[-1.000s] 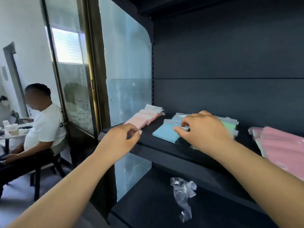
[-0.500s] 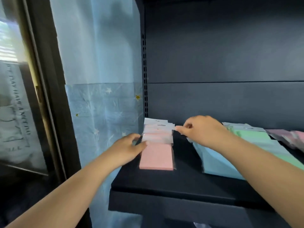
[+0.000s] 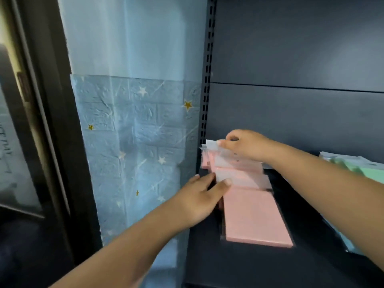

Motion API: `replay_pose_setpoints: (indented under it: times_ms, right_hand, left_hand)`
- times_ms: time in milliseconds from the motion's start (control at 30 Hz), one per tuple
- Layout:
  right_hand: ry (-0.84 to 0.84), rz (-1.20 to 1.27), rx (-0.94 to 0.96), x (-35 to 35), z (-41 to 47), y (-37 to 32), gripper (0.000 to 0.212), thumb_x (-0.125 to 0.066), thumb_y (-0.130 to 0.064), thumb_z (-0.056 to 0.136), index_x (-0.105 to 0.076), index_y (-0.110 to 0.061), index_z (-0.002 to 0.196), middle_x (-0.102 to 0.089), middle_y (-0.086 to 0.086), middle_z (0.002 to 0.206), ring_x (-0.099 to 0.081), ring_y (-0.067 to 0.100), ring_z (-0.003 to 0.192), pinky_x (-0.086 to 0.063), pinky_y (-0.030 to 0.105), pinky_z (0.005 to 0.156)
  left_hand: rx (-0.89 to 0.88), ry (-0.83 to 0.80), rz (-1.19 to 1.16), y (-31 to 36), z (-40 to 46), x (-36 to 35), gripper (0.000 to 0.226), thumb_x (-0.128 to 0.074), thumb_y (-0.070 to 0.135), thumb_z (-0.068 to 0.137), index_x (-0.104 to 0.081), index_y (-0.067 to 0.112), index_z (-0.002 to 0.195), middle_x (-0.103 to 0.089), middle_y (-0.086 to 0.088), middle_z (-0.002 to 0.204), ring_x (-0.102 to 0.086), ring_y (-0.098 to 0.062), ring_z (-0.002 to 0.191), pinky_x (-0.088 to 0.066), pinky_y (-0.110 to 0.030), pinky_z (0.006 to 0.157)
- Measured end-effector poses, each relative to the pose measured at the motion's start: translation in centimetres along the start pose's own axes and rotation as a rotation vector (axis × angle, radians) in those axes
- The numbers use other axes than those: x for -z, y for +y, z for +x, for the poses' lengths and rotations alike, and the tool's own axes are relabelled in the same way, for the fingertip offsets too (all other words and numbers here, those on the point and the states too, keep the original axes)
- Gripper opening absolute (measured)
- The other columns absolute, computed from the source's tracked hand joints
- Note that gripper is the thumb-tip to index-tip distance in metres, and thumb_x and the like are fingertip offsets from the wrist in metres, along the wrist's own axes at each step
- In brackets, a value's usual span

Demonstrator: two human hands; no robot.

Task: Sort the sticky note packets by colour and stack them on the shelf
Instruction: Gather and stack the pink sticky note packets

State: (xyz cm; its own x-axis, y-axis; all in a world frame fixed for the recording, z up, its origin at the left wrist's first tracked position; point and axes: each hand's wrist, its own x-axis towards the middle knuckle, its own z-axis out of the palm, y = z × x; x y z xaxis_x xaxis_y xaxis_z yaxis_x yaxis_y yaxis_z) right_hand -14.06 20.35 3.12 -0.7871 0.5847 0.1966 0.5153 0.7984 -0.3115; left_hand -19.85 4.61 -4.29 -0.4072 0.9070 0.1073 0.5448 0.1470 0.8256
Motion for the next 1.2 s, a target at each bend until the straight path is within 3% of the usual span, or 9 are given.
replay_pose_setpoints:
  times_ms: [100,233,333,433,500,600,733,933,1200]
  right_hand:
    - [-0.042,-0.089,-0.003,-1.3,2.8,-1.2,0.049,-0.042,-0.054,0.091,-0.057,-0.007,0.089,-0.054,0.004,0.083,-0.05,0.022,0.082,-0.035,0.03,0.068]
    - [-0.145,-0.03,-0.093,-2.6,4.9,-2.6,0.053,-0.034,-0.053,0.094,-0.061,-0.008,0.101,-0.059,0.004,0.104,-0.053,0.022,0.097,-0.04,0.029,0.085]
    - [-0.151,-0.019,-0.203,-2.9,5.0,-2.9,0.058,-0.032,-0.052,0.094,-0.061,-0.003,0.091,-0.057,0.007,0.09,-0.05,0.021,0.086,-0.036,0.027,0.073]
    - [-0.092,0.054,-0.338,-2.7,4.9,-2.6,0.064,-0.035,-0.057,0.091,-0.065,0.0,0.097,-0.067,0.01,0.098,-0.06,0.026,0.094,-0.042,0.03,0.083]
    - [-0.041,0.066,-0.418,-2.9,4.9,-2.3,0.063,-0.036,-0.062,0.087,-0.068,-0.007,0.087,-0.069,0.01,0.098,-0.063,0.025,0.096,-0.044,0.031,0.087]
    - [0.044,0.068,-0.501,-3.0,4.9,-2.0,0.062,-0.042,-0.064,0.082,-0.057,-0.007,0.065,-0.062,0.002,0.071,-0.057,0.02,0.068,-0.044,0.029,0.073]
    - [0.054,0.029,-0.621,-2.2,5.3,-1.8,0.051,-0.055,-0.053,0.084,-0.038,-0.017,0.054,-0.037,-0.004,0.046,-0.033,0.016,0.047,-0.025,0.026,0.049]
    - [-0.099,0.007,-0.715,-2.4,7.3,-0.4,0.046,-0.055,-0.066,0.076,-0.059,-0.021,0.082,-0.058,-0.005,0.088,-0.057,0.017,0.086,-0.042,0.028,0.072]
    - [-0.18,0.377,-0.807,-3.0,8.6,0.1,0.033,-0.064,-0.046,0.08,-0.066,-0.013,0.084,-0.068,0.004,0.072,-0.062,0.018,0.058,-0.048,0.024,0.058]
  left_hand:
    - [0.007,0.035,-0.072,-1.1,1.6,2.5,0.022,-0.04,0.045,0.094,-0.058,0.036,0.088,-0.053,0.019,0.086,-0.047,0.007,0.08,-0.03,0.002,0.071]
    - [0.009,0.068,-0.144,-4.4,5.7,6.0,0.02,-0.042,0.038,0.095,-0.049,0.034,0.077,-0.046,0.019,0.075,-0.043,0.005,0.074,-0.027,0.003,0.06]
    - [0.038,0.017,-0.153,-6.9,9.2,7.5,0.021,-0.041,0.038,0.096,-0.052,0.028,0.081,-0.046,0.016,0.077,-0.043,-0.006,0.089,-0.035,-0.009,0.063]
    - [0.046,-0.026,-0.19,-7.9,11.8,7.6,0.028,-0.042,0.038,0.096,-0.058,0.017,0.103,-0.052,0.012,0.084,-0.053,-0.018,0.099,-0.038,-0.019,0.075]
    - [0.016,-0.071,-0.229,-8.2,13.3,7.1,0.043,-0.042,0.039,0.095,-0.051,0.013,0.128,-0.059,0.005,0.118,-0.047,-0.021,0.124,-0.036,-0.024,0.097]
    - [-0.015,-0.099,-0.23,-8.1,14.2,5.8,0.048,-0.04,0.038,0.096,-0.04,0.02,0.14,-0.037,-0.003,0.147,-0.031,-0.016,0.137,-0.02,-0.024,0.11]
    - [-0.039,-0.066,-0.299,-7.9,14.4,4.5,0.044,-0.04,0.036,0.097,-0.044,0.021,0.138,-0.026,-0.001,0.149,-0.023,-0.014,0.137,-0.013,-0.014,0.104]
    - [0.011,-0.075,-0.458,-8.0,14.6,4.1,0.042,-0.034,0.039,0.098,-0.044,0.027,0.137,-0.02,0.004,0.152,-0.021,-0.012,0.139,-0.012,-0.025,0.112]
    - [0.198,-0.134,-0.965,-8.4,13.5,3.5,0.037,-0.046,0.041,0.091,-0.058,0.03,0.125,-0.057,0.013,0.13,-0.046,-0.006,0.126,-0.028,-0.038,0.114]
